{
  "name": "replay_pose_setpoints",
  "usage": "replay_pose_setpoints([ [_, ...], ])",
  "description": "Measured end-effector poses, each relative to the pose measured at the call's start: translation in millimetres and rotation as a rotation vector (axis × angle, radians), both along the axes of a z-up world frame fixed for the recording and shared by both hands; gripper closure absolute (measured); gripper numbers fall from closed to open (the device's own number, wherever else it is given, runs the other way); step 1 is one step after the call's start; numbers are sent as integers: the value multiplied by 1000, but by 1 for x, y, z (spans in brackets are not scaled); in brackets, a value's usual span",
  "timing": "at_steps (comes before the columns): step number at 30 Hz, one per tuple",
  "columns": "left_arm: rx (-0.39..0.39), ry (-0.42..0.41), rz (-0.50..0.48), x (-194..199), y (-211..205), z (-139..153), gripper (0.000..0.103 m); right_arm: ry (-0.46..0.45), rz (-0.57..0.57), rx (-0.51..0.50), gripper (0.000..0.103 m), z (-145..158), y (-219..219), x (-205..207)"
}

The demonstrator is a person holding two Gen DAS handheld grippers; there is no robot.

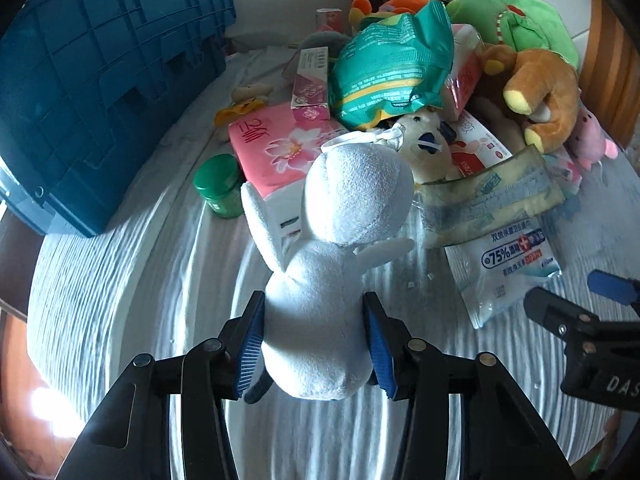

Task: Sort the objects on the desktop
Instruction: 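Grasp the white plush bunny with the left tool, then hold the bunny with the left tool while the right tool grasps the white wipes pack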

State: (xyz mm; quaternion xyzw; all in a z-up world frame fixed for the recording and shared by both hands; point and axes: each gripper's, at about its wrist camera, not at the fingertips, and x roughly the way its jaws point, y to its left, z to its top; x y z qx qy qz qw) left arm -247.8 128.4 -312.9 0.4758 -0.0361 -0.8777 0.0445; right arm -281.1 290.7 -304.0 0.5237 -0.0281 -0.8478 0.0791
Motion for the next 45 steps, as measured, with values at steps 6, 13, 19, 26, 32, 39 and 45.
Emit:
replay_pose_setpoints([
  [6,22,6,-8,-2,-5,0,55,-38,71,-45,0,-17,-11,-20],
  [13,29,-6,81,25,-14,4,55,-105,216,-109,0,-18,-35,17],
  [19,66,-52,116,57,-12,9,56,-90,273,-89,0,-5,-35,41],
  [26,77,-23,168,57,10,12,56,-10,332,49,20,-3,-22,31],
  [32,52,-2,366,58,30,10,56,61,587,77,20,-11,-24,11],
  [39,7,12,628,60,63,10,56,76,827,44,17,-30,-24,-20],
  [45,15,1,706,58,53,3,56,73,934,52,8,-43,-40,-23],
])
